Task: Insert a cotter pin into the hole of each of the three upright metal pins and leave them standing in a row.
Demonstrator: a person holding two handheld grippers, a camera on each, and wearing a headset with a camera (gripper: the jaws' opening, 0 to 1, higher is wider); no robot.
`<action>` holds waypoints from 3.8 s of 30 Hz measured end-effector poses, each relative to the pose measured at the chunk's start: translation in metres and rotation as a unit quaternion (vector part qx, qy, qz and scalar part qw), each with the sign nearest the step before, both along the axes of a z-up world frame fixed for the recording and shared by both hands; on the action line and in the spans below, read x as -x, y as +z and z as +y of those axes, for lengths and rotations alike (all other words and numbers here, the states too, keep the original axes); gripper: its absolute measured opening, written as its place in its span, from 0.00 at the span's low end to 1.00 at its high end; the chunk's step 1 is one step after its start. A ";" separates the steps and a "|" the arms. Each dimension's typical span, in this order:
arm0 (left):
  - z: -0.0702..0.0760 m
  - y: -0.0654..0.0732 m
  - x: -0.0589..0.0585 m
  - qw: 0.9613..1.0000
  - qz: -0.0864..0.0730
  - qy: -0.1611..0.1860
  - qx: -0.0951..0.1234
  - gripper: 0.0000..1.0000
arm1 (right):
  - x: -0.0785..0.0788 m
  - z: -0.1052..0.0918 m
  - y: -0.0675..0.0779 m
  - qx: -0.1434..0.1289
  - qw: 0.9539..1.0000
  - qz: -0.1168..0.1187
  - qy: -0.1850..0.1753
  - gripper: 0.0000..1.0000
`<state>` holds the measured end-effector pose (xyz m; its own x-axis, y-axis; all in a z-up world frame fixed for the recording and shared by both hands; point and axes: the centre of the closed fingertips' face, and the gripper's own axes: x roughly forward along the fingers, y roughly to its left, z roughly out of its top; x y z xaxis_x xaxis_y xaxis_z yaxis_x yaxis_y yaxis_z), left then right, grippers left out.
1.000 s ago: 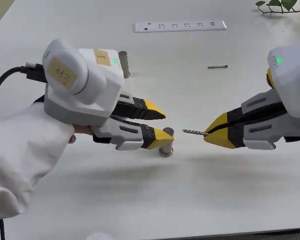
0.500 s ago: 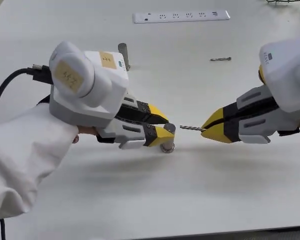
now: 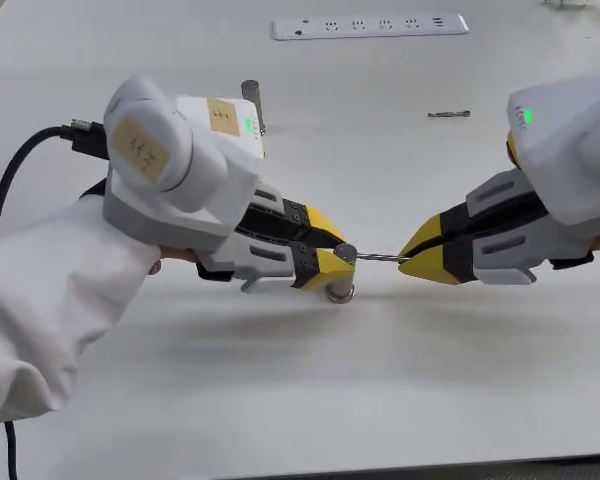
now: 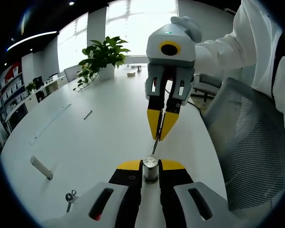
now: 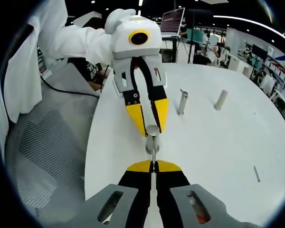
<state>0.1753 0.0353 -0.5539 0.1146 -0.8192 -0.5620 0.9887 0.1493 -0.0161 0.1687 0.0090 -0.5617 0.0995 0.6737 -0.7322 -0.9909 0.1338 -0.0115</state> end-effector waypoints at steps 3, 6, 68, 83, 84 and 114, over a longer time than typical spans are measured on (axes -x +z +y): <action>0.001 0.000 -0.001 1.000 0.001 0.000 0.001 0.10 | -0.002 0.001 -0.002 0.004 1.000 -0.004 0.004 0.00; 0.002 0.001 -0.001 1.000 0.001 0.000 0.001 0.10 | -0.002 0.001 -0.001 0.003 1.000 -0.004 0.007 0.00; 0.004 0.001 0.001 1.000 0.003 0.005 0.002 0.10 | -0.001 0.019 0.005 -0.015 0.999 -0.017 0.034 0.00; 0.004 0.001 0.000 1.000 0.004 0.009 0.004 0.10 | -0.002 0.028 0.006 -0.016 0.999 -0.014 0.046 0.00; 0.004 0.001 0.000 1.000 0.004 0.010 0.004 0.10 | -0.002 0.028 0.006 -0.016 0.999 -0.013 0.046 0.00; 0.034 0.008 0.016 0.986 0.091 0.098 0.100 0.84 | -0.003 0.037 0.003 -0.031 0.999 0.009 0.017 0.19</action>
<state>0.1590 0.0694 -0.5463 0.1942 -0.8880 -0.4169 0.9190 0.3133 -0.2393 0.1718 0.0462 -0.5589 0.0631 0.7202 -0.6909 -0.9948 0.1004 0.0138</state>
